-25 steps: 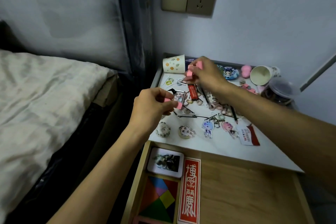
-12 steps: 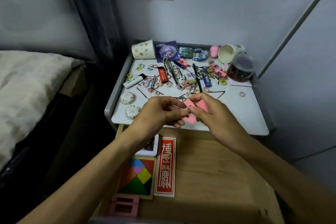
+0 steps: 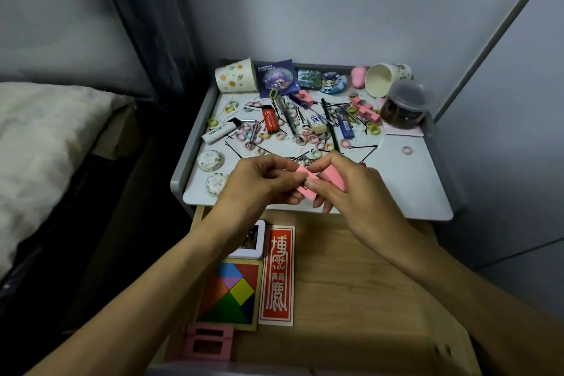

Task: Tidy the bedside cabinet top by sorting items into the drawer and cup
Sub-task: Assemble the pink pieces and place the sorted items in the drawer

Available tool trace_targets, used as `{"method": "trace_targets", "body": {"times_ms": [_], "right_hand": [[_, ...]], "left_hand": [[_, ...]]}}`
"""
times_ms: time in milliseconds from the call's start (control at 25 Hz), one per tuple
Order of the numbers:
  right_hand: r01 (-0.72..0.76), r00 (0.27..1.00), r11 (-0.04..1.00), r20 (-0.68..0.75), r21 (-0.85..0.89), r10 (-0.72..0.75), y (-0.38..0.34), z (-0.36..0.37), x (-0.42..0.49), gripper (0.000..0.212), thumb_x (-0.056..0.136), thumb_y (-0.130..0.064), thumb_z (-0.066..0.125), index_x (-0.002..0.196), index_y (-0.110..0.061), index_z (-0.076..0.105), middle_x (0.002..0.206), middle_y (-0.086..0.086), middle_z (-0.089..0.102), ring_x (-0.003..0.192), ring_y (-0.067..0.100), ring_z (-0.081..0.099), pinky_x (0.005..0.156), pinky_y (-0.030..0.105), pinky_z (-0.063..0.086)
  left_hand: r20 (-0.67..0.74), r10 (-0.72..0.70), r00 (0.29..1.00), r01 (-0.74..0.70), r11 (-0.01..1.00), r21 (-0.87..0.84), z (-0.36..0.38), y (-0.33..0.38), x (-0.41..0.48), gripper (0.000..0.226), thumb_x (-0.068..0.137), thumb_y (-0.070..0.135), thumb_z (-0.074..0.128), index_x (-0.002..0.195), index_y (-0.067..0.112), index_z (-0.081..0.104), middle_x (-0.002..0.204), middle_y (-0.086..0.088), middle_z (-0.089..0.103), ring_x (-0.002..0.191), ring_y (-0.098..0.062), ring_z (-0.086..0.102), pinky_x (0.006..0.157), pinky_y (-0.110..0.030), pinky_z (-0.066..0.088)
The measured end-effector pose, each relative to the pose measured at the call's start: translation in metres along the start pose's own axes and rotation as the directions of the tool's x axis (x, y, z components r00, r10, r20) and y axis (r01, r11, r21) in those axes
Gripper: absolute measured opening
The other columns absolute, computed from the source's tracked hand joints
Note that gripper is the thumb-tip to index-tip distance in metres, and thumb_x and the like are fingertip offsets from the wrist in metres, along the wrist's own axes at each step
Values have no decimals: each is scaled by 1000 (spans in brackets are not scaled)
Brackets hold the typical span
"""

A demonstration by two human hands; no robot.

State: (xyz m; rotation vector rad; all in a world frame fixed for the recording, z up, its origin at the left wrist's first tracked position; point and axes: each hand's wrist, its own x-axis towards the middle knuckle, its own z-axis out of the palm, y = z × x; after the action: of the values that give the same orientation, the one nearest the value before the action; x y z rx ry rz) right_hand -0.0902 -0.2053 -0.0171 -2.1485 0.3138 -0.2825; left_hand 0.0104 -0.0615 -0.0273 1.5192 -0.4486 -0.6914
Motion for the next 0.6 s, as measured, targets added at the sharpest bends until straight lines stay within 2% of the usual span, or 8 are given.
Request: {"method": "trace_targets", "body": {"times_ms": [80, 200, 400, 600], "right_hand": [[-3, 1000, 998, -4, 57, 3, 0, 1, -1, 19, 91, -17, 65, 109, -21, 66, 78, -7, 71, 67, 0, 67, 60, 10, 50], [-36, 999, 984, 16, 175, 34, 1, 0, -1, 29, 90, -9, 65, 116, -22, 67, 82, -3, 74, 71, 7, 71, 67, 17, 55], [-48, 998, 976, 47, 214, 39, 3, -1, 0, 32, 90, -8, 65, 121, -17, 67, 78, 4, 74, 71, 18, 72, 74, 37, 60], [-55, 997, 970, 56, 237, 43, 3, 0, 1, 32, 90, -7, 65, 122, -14, 67, 81, 3, 74, 73, 18, 72, 75, 39, 60]], "left_hand": [[-23, 1, 1000, -1, 1000, -14, -2, -1, 0, 16, 91, 9, 65, 104, 1, 69, 85, -15, 75, 71, -23, 70, 69, -26, 59], [-37, -27, 999, 25, 998, -56, -5, -1, -1, 17, 96, 8, 58, 107, 1, 69, 85, -13, 75, 72, -23, 70, 68, -23, 58], [1, -31, 1000, 31, 996, -89, -5, 1, -4, 15, 95, 6, 58, 104, 6, 70, 84, -11, 76, 70, -19, 72, 66, -21, 57], [-8, -21, 1000, 20, 996, -87, -6, 1, -5, 21, 94, 5, 59, 113, 6, 67, 86, -14, 75, 72, -21, 73, 66, -21, 57]]}}
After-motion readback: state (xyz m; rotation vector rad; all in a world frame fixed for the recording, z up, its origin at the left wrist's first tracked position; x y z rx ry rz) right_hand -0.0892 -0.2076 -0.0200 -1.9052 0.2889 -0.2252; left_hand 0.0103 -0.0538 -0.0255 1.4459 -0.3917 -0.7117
